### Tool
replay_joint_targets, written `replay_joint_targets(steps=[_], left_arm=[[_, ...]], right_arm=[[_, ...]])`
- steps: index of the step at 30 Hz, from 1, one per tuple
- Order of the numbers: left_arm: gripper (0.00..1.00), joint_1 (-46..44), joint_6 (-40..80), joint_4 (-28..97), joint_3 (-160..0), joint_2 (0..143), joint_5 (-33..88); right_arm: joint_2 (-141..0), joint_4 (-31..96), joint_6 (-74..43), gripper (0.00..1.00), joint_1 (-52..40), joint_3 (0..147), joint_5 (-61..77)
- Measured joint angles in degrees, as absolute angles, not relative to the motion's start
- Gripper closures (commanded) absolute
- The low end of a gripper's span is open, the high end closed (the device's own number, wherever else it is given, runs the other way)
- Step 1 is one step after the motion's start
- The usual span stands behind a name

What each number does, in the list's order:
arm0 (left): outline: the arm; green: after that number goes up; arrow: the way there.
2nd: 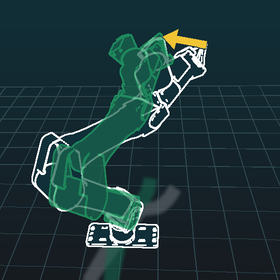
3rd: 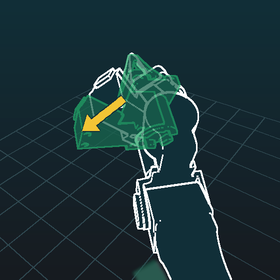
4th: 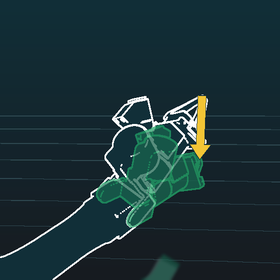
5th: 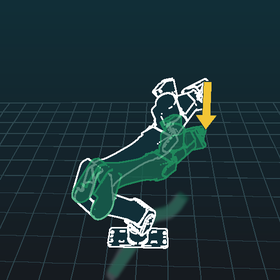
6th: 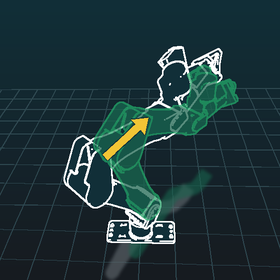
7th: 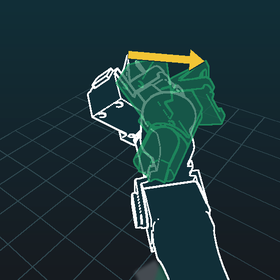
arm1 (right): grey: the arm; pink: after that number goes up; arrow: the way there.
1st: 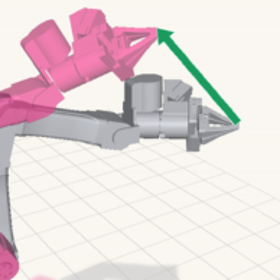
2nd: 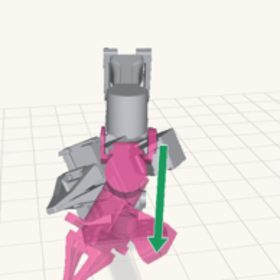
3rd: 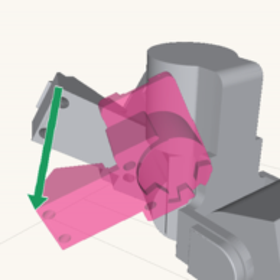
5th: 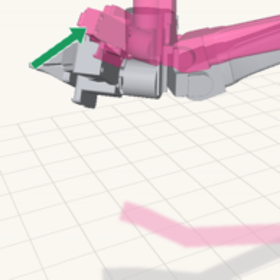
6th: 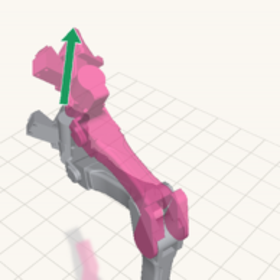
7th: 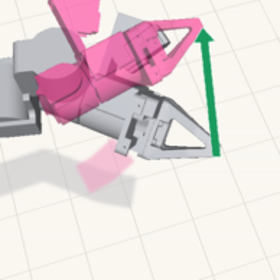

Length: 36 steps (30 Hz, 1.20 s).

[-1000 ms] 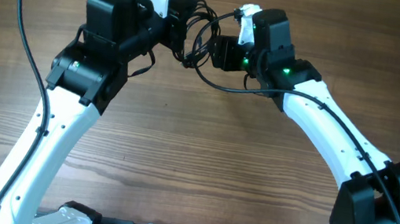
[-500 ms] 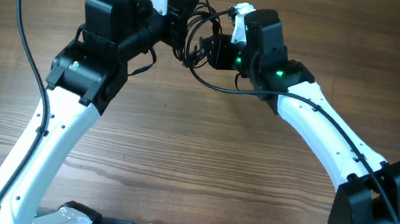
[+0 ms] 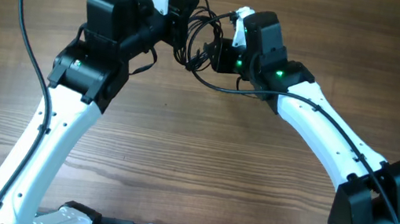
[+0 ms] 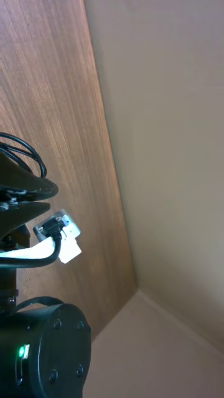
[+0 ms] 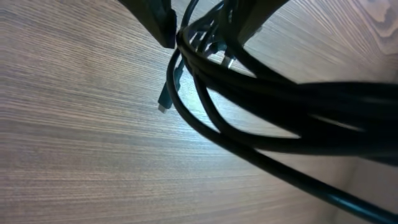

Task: Untangle cables
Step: 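Lift the bundle with the left gripper and grasp a loop with the right, then pull the grippers apart to stretch the cables between them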

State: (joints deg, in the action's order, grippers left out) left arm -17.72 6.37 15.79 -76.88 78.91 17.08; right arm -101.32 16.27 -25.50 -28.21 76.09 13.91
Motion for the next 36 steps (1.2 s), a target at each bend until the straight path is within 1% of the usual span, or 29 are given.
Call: replay_joint_targets(steps=[3, 4, 5, 6, 7, 9, 17, 22, 25, 28, 32, 33, 34, 36], left_arm=[[0.96, -17.7, 6.3, 15.8, -76.9, 79.2, 17.1], [0.96, -17.7, 6.3, 15.8, -76.9, 79.2, 17.0], [0.96, -17.7, 6.3, 15.8, -76.9, 79.2, 17.0], [0.96, -17.7, 6.3, 15.8, -76.9, 79.2, 16.7], [0.96, -17.7, 6.3, 15.8, -76.9, 79.3, 16.4], [0.96, -17.7, 6.3, 15.8, -76.9, 79.7, 16.2], [0.96, -17.7, 6.3, 15.8, -76.9, 81.2, 15.4], [0.96, -17.0, 4.9, 19.2, -76.8, 82.9, 12.1], [0.96, -14.2, 4.4, 20.1, -76.8, 83.3, 11.6], [0.96, -8.5, 4.1, 21.2, -76.8, 83.0, 9.8], [0.96, -5.8, 3.9, 23.2, -76.8, 82.7, 9.6], [0.95, -5.5, 3.9, 23.5, -76.8, 82.5, 9.7], [0.75, -5.5, 3.7, 23.8, -76.8, 82.3, 9.8], [0.62, -5.5, 3.5, 24.9, -76.8, 82.1, 10.8]], right_arm=[[-101.3, 17.1, -25.5, 0.75, -28.2, 76.1, 13.2], [-101.3, 17.1, -25.5, 0.80, -28.2, 76.1, 13.1], [-101.3, 17.2, -25.5, 0.80, -28.2, 76.1, 13.0], [-101.3, 17.5, -25.6, 0.85, -28.2, 76.1, 12.9], [-101.3, 17.8, -25.7, 0.87, -28.2, 76.1, 12.8], [-101.3, 18.7, -25.7, 0.96, -28.2, 76.1, 12.3], [-101.3, 20.6, -25.7, 0.96, -28.2, 76.1, 9.8], [-101.3, 28.4, -26.8, 0.96, -27.8, 76.2, 0.2], [-101.3, 31.7, -27.2, 0.96, -25.5, 76.1, -3.0], [-101.6, 33.6, -27.4, 0.96, -20.2, 76.1, -5.9], [-101.6, 35.3, -26.8, 0.96, -17.0, 76.1, -6.7], [-101.6, 35.4, -26.7, 0.96, -17.0, 76.1, -6.7], [-101.6, 35.4, -26.5, 0.96, -17.1, 76.1, -6.6], [-101.6, 35.4, -26.3, 0.96, -17.1, 76.1, -6.0]])
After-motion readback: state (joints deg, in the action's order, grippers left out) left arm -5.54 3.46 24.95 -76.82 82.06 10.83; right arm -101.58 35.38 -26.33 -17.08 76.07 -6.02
